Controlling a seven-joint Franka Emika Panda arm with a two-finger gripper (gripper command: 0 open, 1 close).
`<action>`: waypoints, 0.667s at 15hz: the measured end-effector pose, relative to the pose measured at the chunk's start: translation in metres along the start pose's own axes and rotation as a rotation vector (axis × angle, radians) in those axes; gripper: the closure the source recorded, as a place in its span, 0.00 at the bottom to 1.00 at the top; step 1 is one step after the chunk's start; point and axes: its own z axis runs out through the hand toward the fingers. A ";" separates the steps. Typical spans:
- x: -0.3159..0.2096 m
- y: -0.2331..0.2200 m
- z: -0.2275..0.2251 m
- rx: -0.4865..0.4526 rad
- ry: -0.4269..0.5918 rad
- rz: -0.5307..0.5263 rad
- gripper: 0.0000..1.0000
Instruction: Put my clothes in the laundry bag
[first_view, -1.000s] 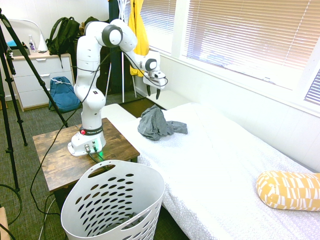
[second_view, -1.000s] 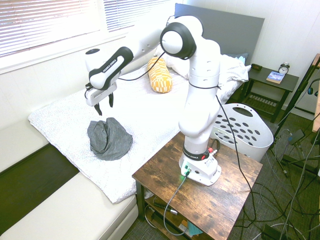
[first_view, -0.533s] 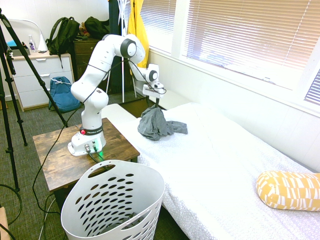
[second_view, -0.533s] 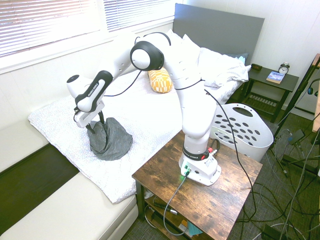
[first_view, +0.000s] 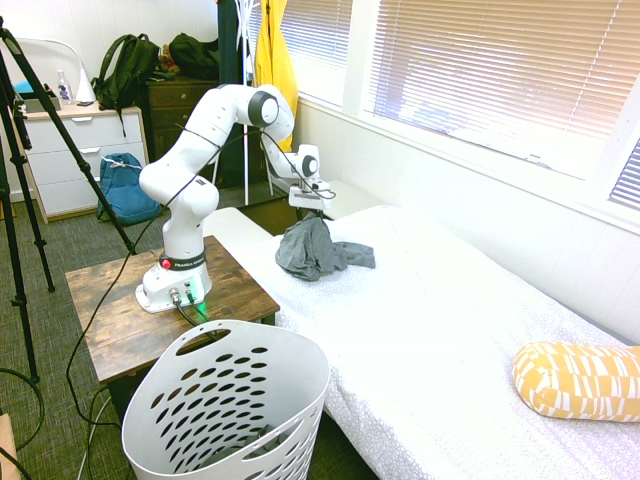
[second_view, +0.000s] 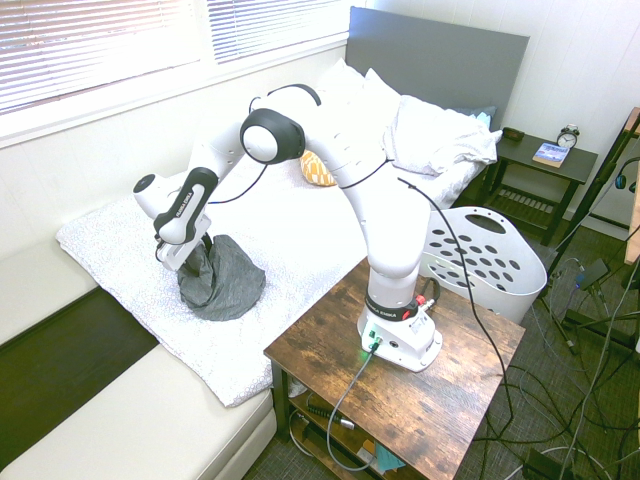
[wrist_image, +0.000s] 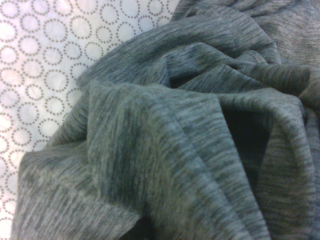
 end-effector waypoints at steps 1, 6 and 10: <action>0.000 0.000 0.005 -0.007 -0.003 0.001 1.00; 0.000 0.001 0.018 -0.030 -0.003 0.011 1.00; -0.002 0.001 0.021 -0.037 -0.002 0.018 1.00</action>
